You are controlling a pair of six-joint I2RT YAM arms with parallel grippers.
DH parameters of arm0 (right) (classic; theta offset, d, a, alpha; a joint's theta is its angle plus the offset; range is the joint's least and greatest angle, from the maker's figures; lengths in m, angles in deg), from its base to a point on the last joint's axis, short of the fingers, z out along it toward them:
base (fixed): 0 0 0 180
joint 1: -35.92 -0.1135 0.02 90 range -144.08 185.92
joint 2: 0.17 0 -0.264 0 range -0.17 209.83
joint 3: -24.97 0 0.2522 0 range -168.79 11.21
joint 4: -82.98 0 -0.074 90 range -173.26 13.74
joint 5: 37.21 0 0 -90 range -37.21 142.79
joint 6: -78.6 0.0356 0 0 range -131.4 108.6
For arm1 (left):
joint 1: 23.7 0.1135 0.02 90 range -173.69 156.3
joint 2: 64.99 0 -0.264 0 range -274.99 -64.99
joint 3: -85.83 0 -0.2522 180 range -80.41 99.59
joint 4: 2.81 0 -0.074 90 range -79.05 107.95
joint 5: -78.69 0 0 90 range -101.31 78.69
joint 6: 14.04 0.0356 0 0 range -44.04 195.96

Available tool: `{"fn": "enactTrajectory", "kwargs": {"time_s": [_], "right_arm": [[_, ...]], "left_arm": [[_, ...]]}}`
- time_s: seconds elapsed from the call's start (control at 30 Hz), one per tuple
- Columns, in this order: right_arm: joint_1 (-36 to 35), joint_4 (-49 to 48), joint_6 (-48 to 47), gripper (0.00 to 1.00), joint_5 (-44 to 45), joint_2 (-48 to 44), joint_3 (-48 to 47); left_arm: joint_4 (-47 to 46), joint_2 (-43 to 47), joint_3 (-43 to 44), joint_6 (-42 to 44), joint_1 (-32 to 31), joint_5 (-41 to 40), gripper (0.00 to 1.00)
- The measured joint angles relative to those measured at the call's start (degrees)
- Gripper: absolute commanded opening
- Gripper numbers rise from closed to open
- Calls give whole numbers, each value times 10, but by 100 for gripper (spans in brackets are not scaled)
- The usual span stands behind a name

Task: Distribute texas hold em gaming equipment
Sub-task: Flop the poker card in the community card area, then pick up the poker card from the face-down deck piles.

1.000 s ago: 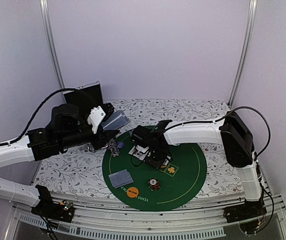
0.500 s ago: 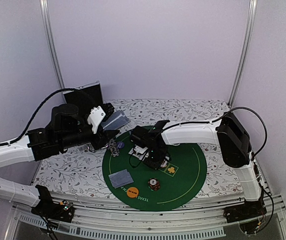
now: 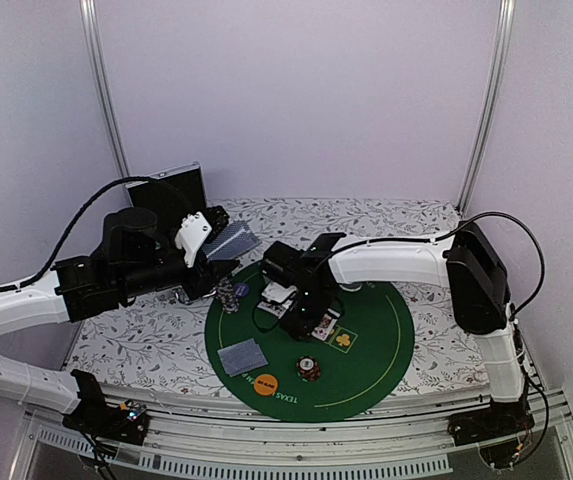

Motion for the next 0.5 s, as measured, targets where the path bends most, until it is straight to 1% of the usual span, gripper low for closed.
{"fn": "enactTrajectory", "kwargs": {"time_s": [0.1,0.17,0.27,0.37,0.43,0.5], "right_arm": [[6,-17,-2,88,-28,-43,18],[20,-32,3,100,-49,-85,40],[64,-55,13,99,-82,-153,69],[123,-95,35,99,-128,-216,93],[155,-140,51,99,-169,-257,109],[168,-189,70,100,-218,-291,119]], "left_arm": [[0,0,0,0,0,0,50],[0,0,0,0,0,0,50],[0,0,0,0,0,3,50],[0,0,0,1,0,16,50],[1,-1,0,2,0,30,50],[2,-1,0,2,0,46,51]]}}
